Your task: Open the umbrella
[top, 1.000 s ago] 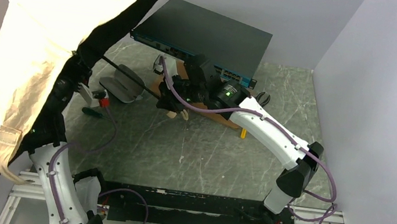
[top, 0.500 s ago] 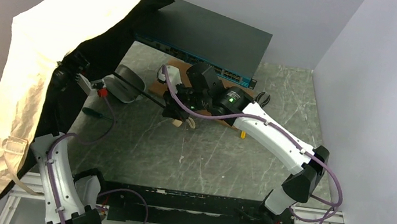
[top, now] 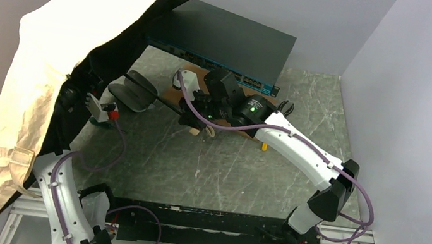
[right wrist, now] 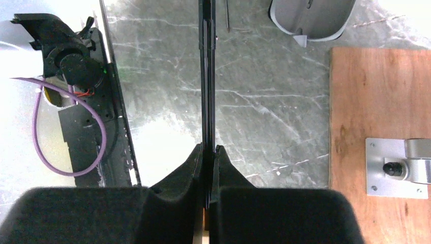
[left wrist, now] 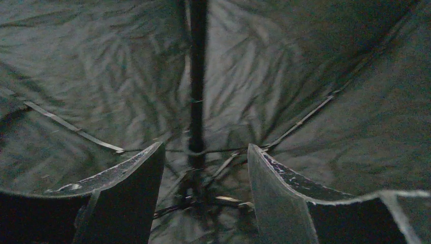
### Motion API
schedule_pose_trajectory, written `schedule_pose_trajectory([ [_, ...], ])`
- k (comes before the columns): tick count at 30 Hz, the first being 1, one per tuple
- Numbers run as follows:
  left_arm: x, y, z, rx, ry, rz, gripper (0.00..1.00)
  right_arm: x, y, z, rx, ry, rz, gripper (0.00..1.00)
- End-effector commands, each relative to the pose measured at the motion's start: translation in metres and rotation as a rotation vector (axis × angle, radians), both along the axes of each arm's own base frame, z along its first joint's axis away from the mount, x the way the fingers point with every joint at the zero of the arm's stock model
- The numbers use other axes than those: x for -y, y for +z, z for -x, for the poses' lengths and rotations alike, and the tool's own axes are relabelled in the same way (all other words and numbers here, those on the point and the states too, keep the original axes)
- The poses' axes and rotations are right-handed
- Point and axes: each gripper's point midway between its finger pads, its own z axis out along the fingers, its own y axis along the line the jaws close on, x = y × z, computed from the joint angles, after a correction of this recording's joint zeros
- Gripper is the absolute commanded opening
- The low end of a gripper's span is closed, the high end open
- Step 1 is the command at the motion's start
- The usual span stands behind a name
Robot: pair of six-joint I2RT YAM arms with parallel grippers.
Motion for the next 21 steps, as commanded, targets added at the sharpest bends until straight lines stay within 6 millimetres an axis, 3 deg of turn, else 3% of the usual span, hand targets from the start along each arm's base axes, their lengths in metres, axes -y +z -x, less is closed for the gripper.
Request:
schedule_pose_trajectory([
  [1,-0.006,-0.020,0.002,-0.102,0.029,-0.024,0.65,-0.005,0.091,0.001,0.191,0.032,-0.250,0.00],
  [6,-0.023,-0.008,-0.010,-0.010,0.090,-0.068,0.64,-0.003,0.087,0.007,0.183,0.059,-0.241,0.00],
  [12,-0.028,0.013,-0.013,0.077,0.110,-0.076,0.62,-0.003,0.080,0.010,0.170,0.078,-0.226,0.00],
  [18,0.007,0.021,0.003,0.053,-0.033,-0.030,0.59,-0.008,0.076,0.010,0.135,0.074,-0.225,0.00],
  [21,0.023,0.009,0.012,0.007,-0.102,-0.055,0.61,-0.010,0.079,0.009,0.123,0.069,-0.233,0.00],
])
